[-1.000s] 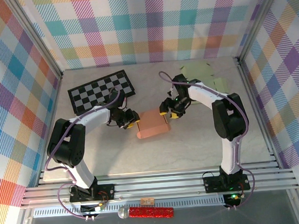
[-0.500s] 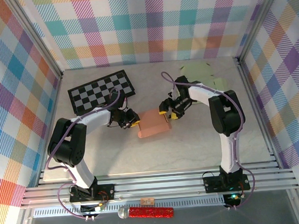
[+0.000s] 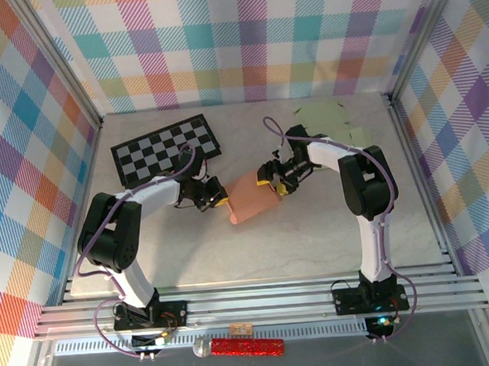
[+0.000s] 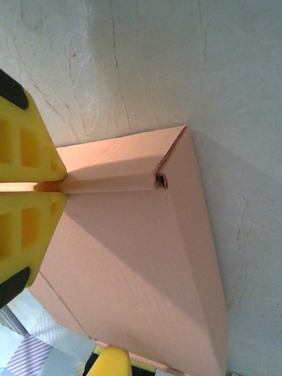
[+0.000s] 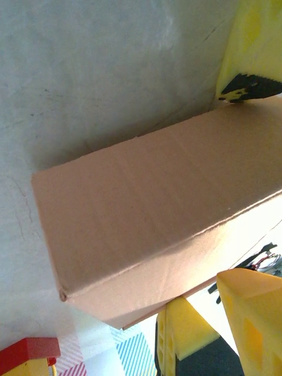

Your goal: Fold the paper box

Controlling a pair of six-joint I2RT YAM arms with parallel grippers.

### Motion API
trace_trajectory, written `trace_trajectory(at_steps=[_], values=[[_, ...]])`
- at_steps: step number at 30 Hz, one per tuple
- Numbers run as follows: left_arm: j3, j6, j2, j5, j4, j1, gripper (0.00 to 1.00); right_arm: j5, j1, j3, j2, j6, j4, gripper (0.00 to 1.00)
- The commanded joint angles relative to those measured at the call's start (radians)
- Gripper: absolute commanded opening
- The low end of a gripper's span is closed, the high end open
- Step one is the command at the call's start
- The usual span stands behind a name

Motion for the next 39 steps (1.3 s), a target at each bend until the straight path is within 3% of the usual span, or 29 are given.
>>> trace_trajectory(at_steps=[1, 18, 23, 29, 39], values=[[-0.049, 0.021, 0.007, -0.009, -0.021, 0.017, 0.09, -0.084, 0.008, -0.007, 0.024, -0.021, 0.046, 0.77], [-0.092, 0.048, -0.018, 0.008, -0.020, 0.068, 0.07, -0.179, 0.040, 0.076, 0.038, -0.096, -0.029, 0.82], [-0.074, 0.044, -0.009, 0.010, -0.018, 0.068, 0.09, -0.174, 0.064, 0.073, 0.040, -0.050, 0.006, 0.75], [-0.046, 0.026, -0.021, 0.023, -0.011, 0.068, 0.20, -0.183, 0.070, 0.054, 0.017, -0.007, 0.039, 0.62], [-0.012, -0.061, -0.011, 0.077, 0.136, 0.064, 0.28, -0.174, 0.079, 0.034, -0.002, 0.045, 0.055, 0.51]])
